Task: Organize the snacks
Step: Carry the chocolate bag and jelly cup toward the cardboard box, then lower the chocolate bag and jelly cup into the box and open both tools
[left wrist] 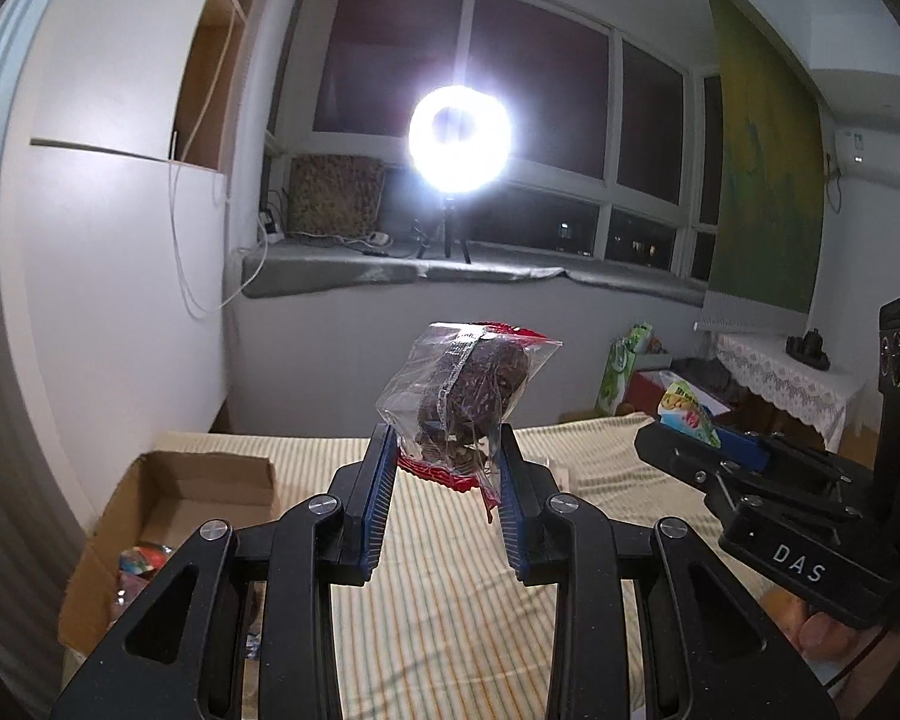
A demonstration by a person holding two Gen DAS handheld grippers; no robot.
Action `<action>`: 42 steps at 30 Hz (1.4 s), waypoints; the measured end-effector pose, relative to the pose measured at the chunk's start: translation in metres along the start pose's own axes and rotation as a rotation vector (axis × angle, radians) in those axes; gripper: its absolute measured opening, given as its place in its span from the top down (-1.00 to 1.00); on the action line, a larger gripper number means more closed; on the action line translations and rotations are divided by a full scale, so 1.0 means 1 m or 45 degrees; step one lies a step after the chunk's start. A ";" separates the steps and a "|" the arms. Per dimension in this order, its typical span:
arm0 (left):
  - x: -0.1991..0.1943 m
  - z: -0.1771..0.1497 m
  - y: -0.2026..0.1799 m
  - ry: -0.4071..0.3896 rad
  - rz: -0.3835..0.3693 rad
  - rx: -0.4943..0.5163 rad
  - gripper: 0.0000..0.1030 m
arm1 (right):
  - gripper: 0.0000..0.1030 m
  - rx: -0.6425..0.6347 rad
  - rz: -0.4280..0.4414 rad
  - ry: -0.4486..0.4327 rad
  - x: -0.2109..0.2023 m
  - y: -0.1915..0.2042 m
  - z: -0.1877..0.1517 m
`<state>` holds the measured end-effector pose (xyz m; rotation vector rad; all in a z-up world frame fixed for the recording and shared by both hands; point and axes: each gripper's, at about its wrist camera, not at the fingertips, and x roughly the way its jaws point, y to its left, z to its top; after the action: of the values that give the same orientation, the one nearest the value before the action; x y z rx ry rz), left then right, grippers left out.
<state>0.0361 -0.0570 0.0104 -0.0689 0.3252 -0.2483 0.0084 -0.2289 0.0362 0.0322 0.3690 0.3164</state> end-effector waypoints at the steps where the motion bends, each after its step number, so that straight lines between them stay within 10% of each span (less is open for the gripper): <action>1: 0.000 0.000 0.002 -0.002 0.003 -0.003 0.42 | 0.32 -0.001 0.004 0.001 0.000 0.001 0.001; 21: -0.013 -0.017 0.056 0.003 0.082 -0.122 0.42 | 0.31 -0.106 0.106 0.108 0.051 0.068 -0.001; 42: -0.046 -0.039 0.151 -0.003 0.385 -0.264 0.42 | 0.31 -0.231 0.426 0.174 0.125 0.180 -0.007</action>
<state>0.0164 0.0999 -0.0291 -0.2223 0.3538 0.0855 0.0628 -0.0196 0.0019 -0.1069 0.4696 0.6845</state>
